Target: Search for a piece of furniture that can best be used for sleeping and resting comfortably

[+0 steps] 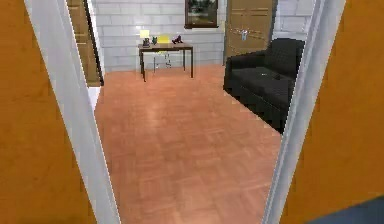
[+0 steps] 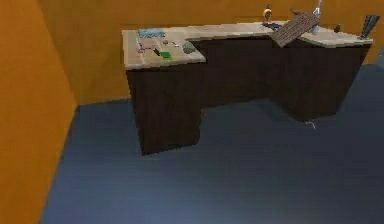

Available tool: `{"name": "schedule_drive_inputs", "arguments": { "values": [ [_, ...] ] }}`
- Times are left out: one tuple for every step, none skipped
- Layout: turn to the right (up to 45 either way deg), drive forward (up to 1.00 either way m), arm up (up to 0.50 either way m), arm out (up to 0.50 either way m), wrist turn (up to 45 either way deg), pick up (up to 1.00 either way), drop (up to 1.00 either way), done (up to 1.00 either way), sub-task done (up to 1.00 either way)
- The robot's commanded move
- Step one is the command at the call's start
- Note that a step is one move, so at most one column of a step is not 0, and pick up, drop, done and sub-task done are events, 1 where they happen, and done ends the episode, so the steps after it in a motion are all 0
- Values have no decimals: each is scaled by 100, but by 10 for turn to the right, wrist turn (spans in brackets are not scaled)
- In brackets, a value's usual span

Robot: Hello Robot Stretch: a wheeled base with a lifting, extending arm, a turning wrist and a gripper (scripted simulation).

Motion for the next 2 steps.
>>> {"name": "schedule_drive_inputs", "arguments": {
  "values": [
    [0, 90, 0, 0, 0, 0, 0, 0, 0],
    [-240, 0, 0, 0, 0, 0, 0, 0, 0]
  ]
}}
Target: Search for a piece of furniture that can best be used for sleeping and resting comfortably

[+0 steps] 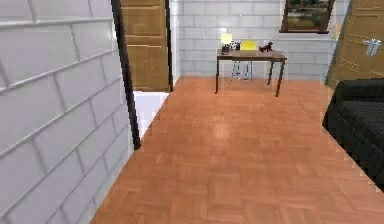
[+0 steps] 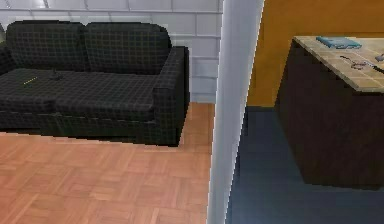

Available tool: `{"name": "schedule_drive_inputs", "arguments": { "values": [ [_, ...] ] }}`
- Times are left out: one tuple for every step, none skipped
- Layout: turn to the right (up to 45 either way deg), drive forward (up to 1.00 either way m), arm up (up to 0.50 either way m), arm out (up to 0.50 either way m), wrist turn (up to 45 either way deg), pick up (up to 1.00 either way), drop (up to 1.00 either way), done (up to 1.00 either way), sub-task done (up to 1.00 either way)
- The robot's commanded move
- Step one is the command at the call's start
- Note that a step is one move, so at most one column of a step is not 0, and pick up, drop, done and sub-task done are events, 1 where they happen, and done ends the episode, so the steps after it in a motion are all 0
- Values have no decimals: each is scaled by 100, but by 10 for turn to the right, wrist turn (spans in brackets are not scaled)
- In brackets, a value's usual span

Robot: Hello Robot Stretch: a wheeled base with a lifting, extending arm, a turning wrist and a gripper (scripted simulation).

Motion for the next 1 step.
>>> {"name": "schedule_drive_inputs", "arguments": {
  "values": [
    [0, 100, 0, 0, 0, 0, 0, 0, 0]
  ]
}}
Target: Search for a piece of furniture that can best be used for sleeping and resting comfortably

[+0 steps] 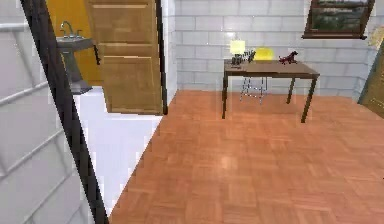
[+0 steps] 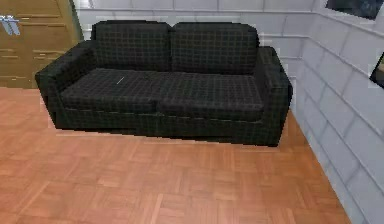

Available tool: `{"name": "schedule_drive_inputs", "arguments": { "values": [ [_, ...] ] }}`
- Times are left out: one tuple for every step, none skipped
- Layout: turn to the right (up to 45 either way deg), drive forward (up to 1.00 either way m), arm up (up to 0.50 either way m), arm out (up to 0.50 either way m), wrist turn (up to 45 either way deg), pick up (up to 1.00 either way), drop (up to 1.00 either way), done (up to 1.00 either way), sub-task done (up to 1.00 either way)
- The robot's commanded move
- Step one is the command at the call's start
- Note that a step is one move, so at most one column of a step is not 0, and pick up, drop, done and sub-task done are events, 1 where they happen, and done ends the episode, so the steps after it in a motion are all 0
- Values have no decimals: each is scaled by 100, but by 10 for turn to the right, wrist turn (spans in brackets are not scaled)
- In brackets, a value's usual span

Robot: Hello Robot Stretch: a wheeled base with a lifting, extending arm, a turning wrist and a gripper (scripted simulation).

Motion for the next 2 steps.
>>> {"name": "schedule_drive_inputs", "arguments": {
  "values": [
    [0, 100, 0, 0, 0, 0, 0, 0, 0],
    [-30, 0, 0, 0, 0, 0, 0, 0, 0]
  ]
}}
